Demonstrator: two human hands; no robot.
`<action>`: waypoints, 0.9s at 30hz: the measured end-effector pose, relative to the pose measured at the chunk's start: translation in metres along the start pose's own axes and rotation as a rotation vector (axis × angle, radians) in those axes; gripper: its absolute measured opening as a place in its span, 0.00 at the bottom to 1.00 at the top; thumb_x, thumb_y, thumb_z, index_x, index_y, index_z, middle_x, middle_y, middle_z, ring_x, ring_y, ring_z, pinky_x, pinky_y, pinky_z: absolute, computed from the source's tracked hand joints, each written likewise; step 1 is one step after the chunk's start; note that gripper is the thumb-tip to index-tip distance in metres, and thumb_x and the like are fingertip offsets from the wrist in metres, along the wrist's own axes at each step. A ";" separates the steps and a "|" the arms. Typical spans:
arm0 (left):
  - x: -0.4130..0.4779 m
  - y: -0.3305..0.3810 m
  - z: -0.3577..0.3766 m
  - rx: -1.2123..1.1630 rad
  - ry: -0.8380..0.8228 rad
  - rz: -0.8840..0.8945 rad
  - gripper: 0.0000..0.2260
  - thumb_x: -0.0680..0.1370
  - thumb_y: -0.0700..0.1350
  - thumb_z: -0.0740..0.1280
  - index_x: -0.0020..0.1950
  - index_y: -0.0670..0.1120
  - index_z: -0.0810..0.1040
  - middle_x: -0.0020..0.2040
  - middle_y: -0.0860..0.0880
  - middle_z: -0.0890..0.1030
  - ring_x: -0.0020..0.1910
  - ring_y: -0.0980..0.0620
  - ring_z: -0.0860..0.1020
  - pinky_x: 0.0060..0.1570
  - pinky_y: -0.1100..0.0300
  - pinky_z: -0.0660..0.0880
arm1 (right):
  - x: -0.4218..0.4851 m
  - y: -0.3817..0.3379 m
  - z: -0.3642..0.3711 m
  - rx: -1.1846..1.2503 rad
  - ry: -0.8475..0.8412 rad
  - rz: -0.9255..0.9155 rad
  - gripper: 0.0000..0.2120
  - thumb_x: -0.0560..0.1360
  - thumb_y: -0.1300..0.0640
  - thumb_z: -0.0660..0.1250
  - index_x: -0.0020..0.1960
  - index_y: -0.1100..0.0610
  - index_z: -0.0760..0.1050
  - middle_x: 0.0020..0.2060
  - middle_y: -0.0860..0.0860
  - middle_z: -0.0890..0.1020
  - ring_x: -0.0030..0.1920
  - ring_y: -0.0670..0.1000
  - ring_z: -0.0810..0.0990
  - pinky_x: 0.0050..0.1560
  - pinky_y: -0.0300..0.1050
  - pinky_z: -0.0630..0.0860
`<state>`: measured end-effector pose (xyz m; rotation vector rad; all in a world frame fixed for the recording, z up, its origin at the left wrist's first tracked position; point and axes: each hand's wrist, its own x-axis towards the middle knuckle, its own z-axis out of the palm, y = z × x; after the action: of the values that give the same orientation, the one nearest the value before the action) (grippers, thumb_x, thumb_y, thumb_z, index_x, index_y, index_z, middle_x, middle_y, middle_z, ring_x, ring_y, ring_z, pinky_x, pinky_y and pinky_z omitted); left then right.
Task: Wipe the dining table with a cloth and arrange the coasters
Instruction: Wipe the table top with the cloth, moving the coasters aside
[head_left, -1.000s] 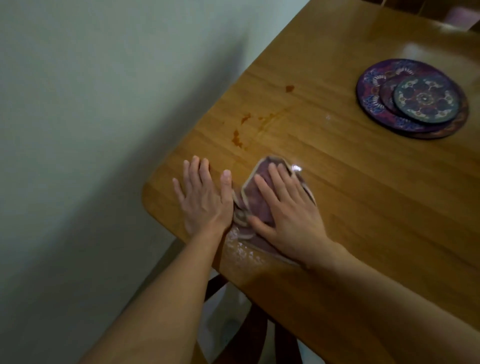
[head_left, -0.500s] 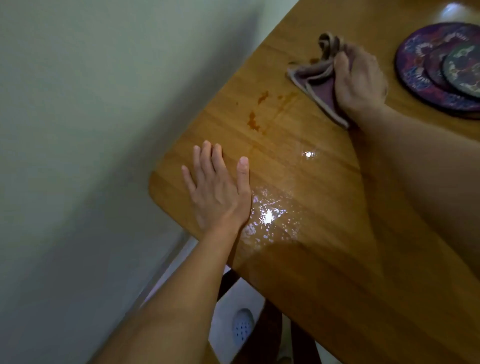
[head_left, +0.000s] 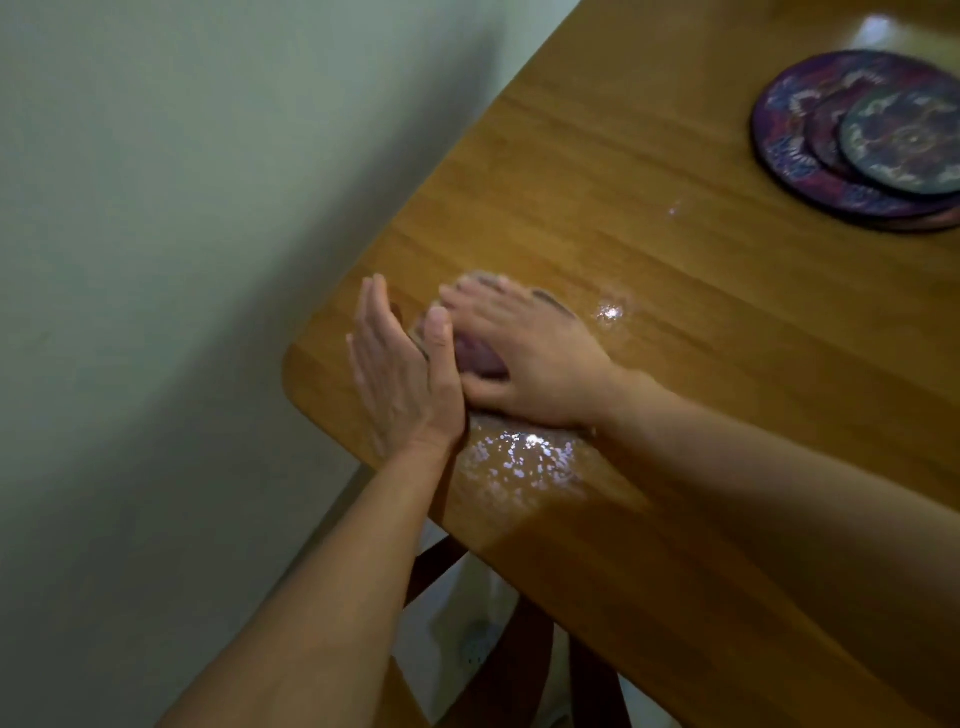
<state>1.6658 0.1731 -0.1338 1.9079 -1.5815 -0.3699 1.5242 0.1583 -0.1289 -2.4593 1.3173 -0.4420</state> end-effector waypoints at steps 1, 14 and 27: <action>0.000 0.001 -0.001 -0.014 -0.011 0.000 0.35 0.77 0.63 0.45 0.78 0.43 0.57 0.77 0.45 0.61 0.76 0.49 0.59 0.75 0.46 0.53 | -0.025 -0.003 -0.001 0.027 -0.008 -0.024 0.30 0.74 0.42 0.61 0.73 0.53 0.68 0.73 0.52 0.69 0.75 0.51 0.63 0.76 0.46 0.52; -0.002 0.000 0.002 0.129 -0.090 0.046 0.34 0.78 0.65 0.41 0.77 0.47 0.59 0.75 0.46 0.65 0.76 0.49 0.59 0.76 0.46 0.46 | -0.110 0.020 -0.068 0.494 0.360 0.705 0.36 0.73 0.40 0.66 0.77 0.46 0.56 0.72 0.43 0.66 0.70 0.44 0.66 0.70 0.46 0.64; -0.001 -0.002 0.000 0.071 -0.075 0.055 0.35 0.77 0.66 0.42 0.77 0.48 0.60 0.75 0.47 0.66 0.76 0.50 0.60 0.76 0.45 0.46 | 0.034 -0.007 0.013 -0.188 0.120 0.343 0.24 0.80 0.44 0.56 0.74 0.50 0.66 0.75 0.52 0.65 0.75 0.55 0.62 0.75 0.60 0.53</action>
<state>1.6676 0.1740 -0.1353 1.9191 -1.7140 -0.3704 1.5524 0.1352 -0.1336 -2.3087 1.8655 -0.3981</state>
